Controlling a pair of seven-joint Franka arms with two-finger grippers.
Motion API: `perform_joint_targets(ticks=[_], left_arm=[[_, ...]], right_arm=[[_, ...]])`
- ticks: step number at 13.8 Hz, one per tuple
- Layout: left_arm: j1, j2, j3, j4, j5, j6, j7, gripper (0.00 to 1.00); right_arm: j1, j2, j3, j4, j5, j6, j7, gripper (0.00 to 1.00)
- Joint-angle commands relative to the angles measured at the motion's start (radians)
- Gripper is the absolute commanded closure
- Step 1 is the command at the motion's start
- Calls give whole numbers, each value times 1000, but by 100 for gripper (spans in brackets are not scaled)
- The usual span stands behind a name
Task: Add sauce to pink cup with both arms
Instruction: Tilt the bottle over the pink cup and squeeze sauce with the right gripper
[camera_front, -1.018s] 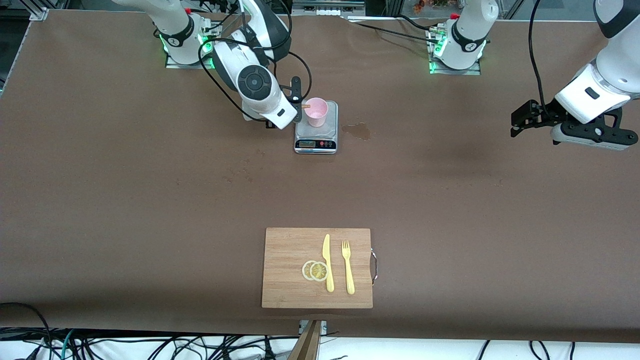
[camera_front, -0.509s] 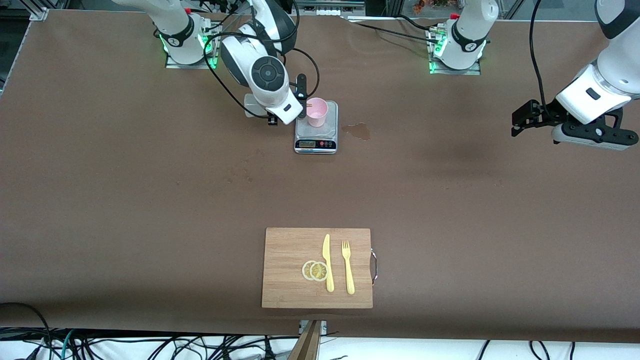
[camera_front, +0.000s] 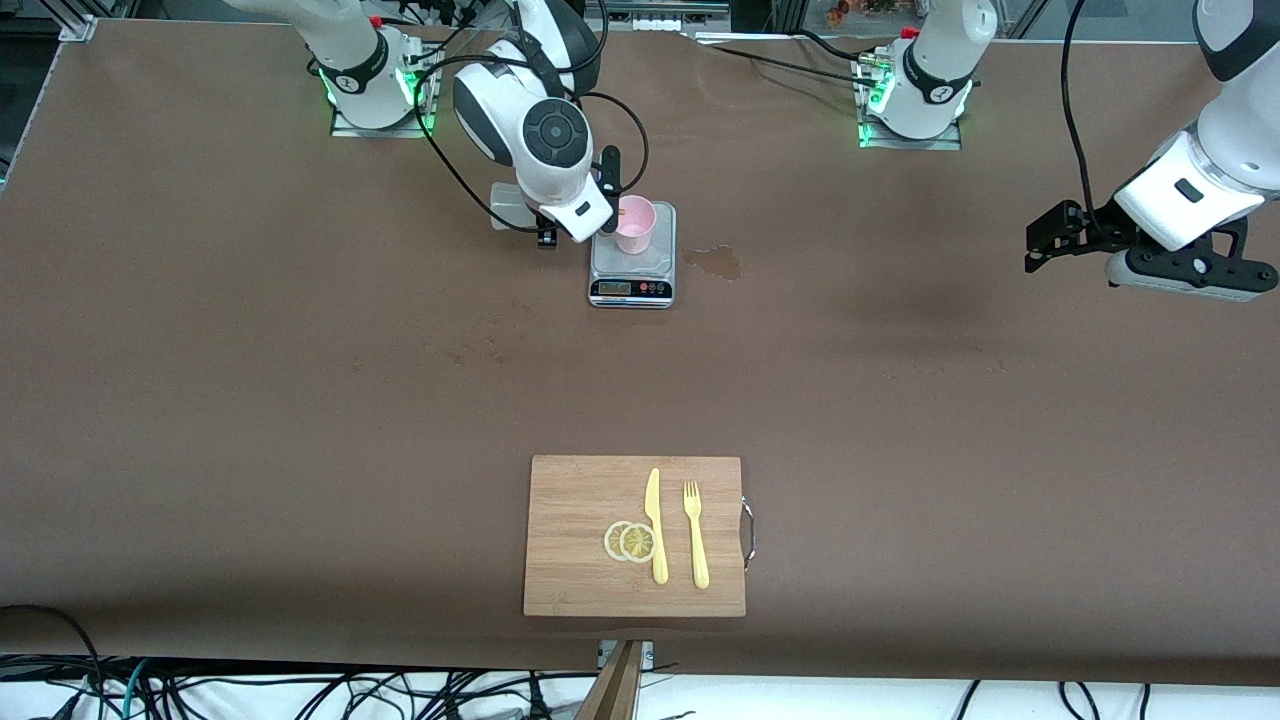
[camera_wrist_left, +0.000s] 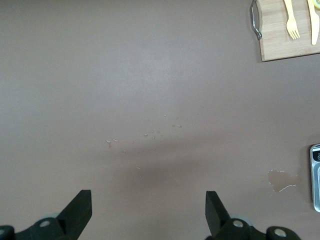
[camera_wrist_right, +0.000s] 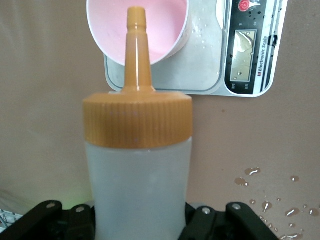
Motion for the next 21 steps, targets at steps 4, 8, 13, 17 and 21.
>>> perform_joint_targets(ticks=[4,8,13,17,21], left_arm=[[-7,6,20,14,-22,-19,23,0],[-7,4,20,14,-22,-36,18,0],[-7,4,20,14,-22,-39,20,0],[-8,6,20,14,-22,-40,18,0],[-8,6,28,14,-22,-40,18,0]], right_arm=[[13,-9,14,-6,-32,-8,45,100],[25,0,14,-6,-59,-9,78,100],[33,6,20,9,-92,-47,79,100],[31,20,28,60,-124,-104,95,100],[30,50,28,126,-135,-159,96,100]])
